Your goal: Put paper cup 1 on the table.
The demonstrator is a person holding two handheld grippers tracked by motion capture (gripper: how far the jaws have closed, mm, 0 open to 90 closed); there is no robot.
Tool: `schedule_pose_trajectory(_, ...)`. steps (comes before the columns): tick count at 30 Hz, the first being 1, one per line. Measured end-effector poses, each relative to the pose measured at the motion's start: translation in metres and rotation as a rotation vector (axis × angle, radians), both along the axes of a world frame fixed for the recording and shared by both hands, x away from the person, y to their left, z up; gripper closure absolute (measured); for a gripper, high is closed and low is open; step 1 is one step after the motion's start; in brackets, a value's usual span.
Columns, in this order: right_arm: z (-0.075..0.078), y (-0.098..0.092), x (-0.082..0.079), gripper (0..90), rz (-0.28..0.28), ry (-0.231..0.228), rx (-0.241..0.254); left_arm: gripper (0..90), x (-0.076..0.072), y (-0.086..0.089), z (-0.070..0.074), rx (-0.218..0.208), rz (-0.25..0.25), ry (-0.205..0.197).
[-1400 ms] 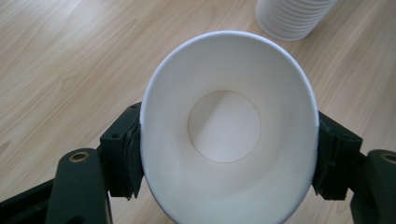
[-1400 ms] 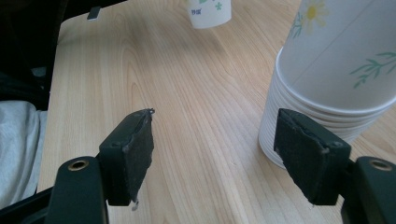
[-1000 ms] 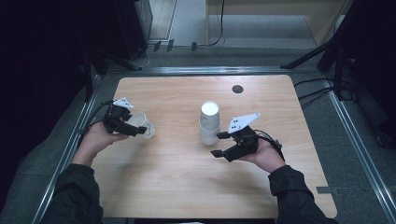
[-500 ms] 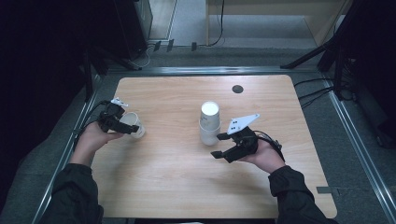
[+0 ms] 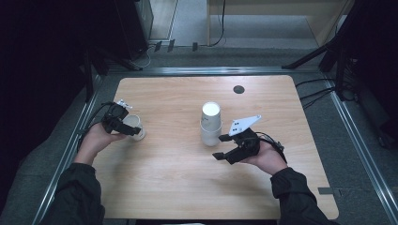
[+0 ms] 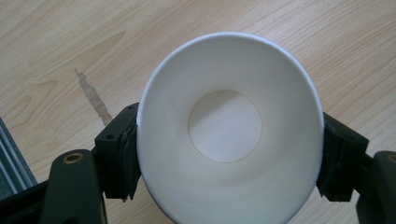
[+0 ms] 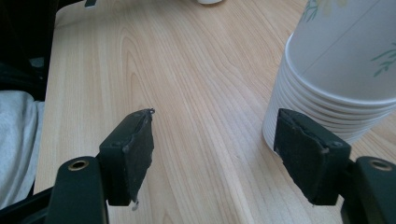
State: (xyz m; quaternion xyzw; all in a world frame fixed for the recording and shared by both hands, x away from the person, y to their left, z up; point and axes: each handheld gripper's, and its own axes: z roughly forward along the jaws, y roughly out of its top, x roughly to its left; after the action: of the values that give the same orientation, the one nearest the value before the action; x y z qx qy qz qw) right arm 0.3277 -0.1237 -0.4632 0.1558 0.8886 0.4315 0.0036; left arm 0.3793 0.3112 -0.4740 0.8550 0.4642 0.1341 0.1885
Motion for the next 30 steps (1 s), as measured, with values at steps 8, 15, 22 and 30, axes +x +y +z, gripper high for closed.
schedule_pose_trajectory(8,-0.0004,0.0007,-0.0008,29.1,0.003,0.002,-0.006,23.5,0.0004,-0.0021,-0.002,0.022,-0.001,-0.001)
schedule_pose_trajectory(15,-0.0004,0.0007,-0.0007,29.1,0.003,0.002,-0.007,22.8,0.0008,-0.0052,-0.0033,0.026,-0.002,-0.005)
schedule_pose_trajectory(22,-0.001,0.0017,-0.001,29.1,0.005,0.003,-0.01,21.0,0.0012,-0.0063,-0.0039,0.017,-0.004,-0.001)
schedule_pose_trajectory(30,-0.0009,0.0014,-0.0009,29.1,0.005,0.004,-0.012,18.0,0.0015,-0.0086,-0.0033,-0.019,-0.018,0.013)
